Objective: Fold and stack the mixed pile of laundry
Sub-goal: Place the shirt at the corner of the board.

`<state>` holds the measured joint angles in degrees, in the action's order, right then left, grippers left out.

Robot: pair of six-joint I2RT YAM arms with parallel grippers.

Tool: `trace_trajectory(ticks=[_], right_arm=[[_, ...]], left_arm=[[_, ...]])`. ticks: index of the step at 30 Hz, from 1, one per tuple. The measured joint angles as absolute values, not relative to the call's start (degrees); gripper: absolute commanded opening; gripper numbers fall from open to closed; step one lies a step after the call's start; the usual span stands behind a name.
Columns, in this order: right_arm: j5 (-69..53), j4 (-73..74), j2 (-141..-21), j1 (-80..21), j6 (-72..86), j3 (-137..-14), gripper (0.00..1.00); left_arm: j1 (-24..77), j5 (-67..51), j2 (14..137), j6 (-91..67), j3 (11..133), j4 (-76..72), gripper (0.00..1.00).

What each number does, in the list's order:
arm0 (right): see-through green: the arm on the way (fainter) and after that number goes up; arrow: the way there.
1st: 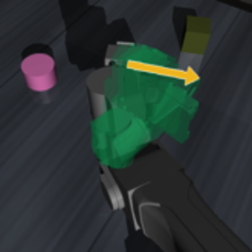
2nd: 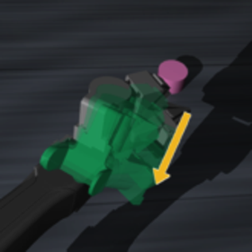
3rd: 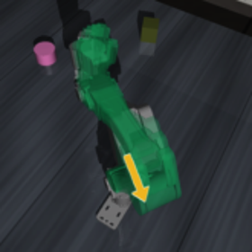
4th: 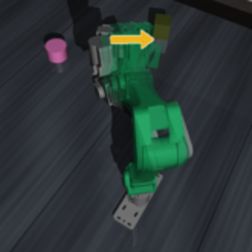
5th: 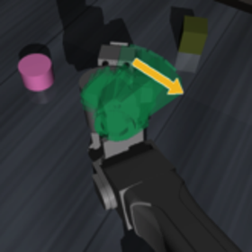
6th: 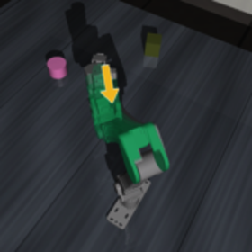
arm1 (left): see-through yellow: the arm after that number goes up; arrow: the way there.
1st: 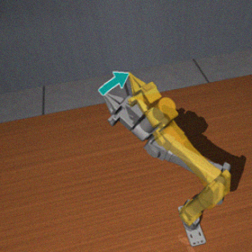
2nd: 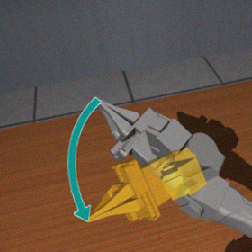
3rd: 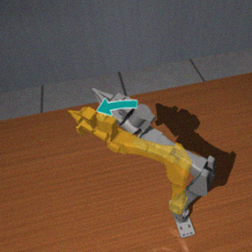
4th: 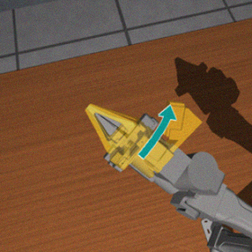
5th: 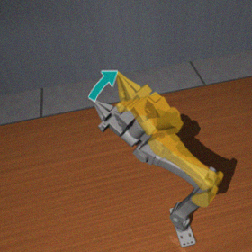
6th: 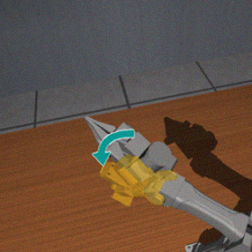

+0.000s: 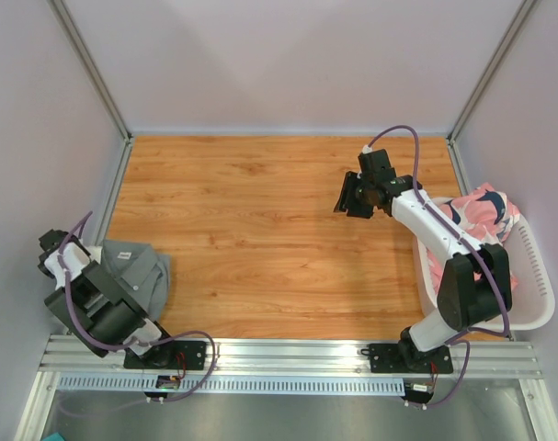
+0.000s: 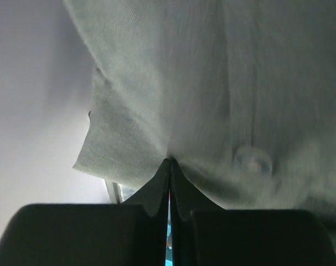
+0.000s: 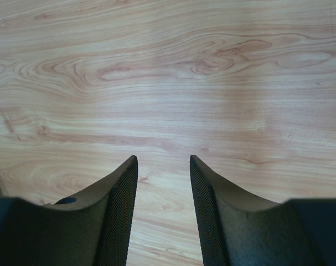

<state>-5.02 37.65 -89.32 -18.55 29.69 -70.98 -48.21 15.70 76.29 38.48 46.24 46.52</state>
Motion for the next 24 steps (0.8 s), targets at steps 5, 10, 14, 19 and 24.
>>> trace_trajectory(ticks=[5, 10, 14, 19, 24], right_arm=[[-5.02, 37.69, -89.03, -18.55, 29.71, -70.98, 0.45], [-4.95, 37.91, -88.92, -18.55, 29.67, -70.98, 0.45], [-4.58, 39.11, -88.92, -18.55, 29.63, -71.02, 0.45], [-2.7, 42.65, -88.92, -18.55, 28.88, -74.7, 0.49], [4.36, 48.6, -88.77, -17.02, 26.5, -85.86, 0.61]], left_arm=[[-48.47, 16.82, 83.64, 37.82, 45.78, 41.82, 0.0], [-49.76, 17.61, 84.75, 37.82, 44.6, 38.92, 0.0], [-52.51, 17.04, 84.25, 37.89, 45.17, 38.89, 0.0], [-53.49, 13.5, 79.64, 37.6, 51.22, 44.56, 0.08], [-47.07, 9.98, 75.94, 35.16, 63.77, 51.96, 0.28]])
